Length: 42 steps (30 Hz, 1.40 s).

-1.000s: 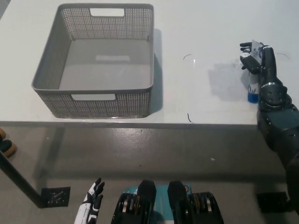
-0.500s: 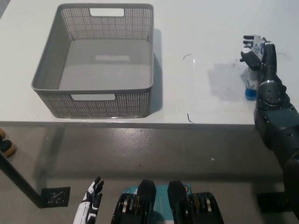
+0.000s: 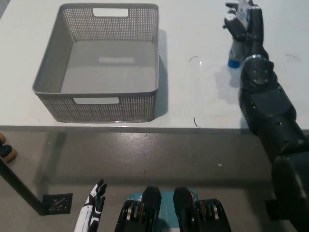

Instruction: Use the right hand to pick up a shampoo and place it into a container on the left side

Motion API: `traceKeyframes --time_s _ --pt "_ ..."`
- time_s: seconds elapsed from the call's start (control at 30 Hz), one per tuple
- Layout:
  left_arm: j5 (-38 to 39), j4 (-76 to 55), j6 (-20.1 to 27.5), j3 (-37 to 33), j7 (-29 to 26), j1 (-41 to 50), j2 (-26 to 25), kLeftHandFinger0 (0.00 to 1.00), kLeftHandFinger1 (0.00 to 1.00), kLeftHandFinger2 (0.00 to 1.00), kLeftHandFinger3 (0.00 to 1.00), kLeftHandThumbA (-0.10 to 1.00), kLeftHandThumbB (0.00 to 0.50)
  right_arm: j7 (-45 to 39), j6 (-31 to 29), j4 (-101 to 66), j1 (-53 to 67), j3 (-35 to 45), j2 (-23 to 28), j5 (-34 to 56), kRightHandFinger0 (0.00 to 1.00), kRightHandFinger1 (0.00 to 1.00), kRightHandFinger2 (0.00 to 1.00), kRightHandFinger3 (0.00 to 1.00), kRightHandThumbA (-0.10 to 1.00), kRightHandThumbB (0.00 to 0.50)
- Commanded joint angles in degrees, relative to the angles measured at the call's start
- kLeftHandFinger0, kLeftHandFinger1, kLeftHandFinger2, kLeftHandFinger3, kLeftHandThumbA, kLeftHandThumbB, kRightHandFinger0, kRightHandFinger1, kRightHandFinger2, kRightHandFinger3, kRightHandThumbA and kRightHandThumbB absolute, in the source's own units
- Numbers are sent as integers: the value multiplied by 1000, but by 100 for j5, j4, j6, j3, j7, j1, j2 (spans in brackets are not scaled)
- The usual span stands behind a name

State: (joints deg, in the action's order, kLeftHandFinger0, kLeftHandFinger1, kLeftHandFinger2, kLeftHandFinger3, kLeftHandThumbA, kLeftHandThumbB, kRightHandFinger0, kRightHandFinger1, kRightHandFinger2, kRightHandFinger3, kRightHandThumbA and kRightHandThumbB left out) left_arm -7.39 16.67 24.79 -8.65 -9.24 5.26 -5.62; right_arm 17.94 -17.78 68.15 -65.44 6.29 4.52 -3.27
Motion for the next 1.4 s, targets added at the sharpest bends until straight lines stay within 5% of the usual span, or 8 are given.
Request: traceKeyframes --time_s 0.0,0.23,0.5,0.63,0.87,1.2,1.33,1.37 --pt "-25 -11 213 -7 -135 -23 -15 1000 1000 1000 1000 1000 289 192 -206 -370 -553 -79 -190 -13 0 230 615 709 -100 150" --pt "-34 38 213 -32 -132 -87 -40 1000 1000 1000 1000 1000 298 187 10 -476 -789 -172 -635 -38 0 265 658 728 -100 143" --pt "-48 24 213 -109 -155 -81 -89 1000 1000 1000 1000 1000 277 406 -203 -210 -1061 -548 -1308 -236 0 130 554 660 -100 130" --pt "-55 42 213 -157 -165 -94 -100 1000 1000 1000 1000 1000 276 506 9 -17 -1187 -546 -1575 -160 0 238 690 712 -100 130" --pt "-22 55 213 -172 -107 -156 -125 1000 1000 1000 1000 1000 278 622 -273 407 -1316 -745 -1851 -313 0 221 664 735 -100 118" --pt "14 21 213 -176 -23 -180 -161 1000 1000 1000 1000 1000 297 535 -197 582 -1062 -899 -1910 -301 0 337 770 836 -100 143" --pt "0 15 213 -177 -40 -204 -167 1000 1000 1000 1000 1000 294 441 -164 666 -1019 -863 -1877 -226 4 365 729 696 -100 169" --pt "17 22 213 -168 -37 -222 -155 1000 1000 1000 1000 1000 292 418 -209 703 -992 -867 -1853 -227 96 445 769 677 -100 166"
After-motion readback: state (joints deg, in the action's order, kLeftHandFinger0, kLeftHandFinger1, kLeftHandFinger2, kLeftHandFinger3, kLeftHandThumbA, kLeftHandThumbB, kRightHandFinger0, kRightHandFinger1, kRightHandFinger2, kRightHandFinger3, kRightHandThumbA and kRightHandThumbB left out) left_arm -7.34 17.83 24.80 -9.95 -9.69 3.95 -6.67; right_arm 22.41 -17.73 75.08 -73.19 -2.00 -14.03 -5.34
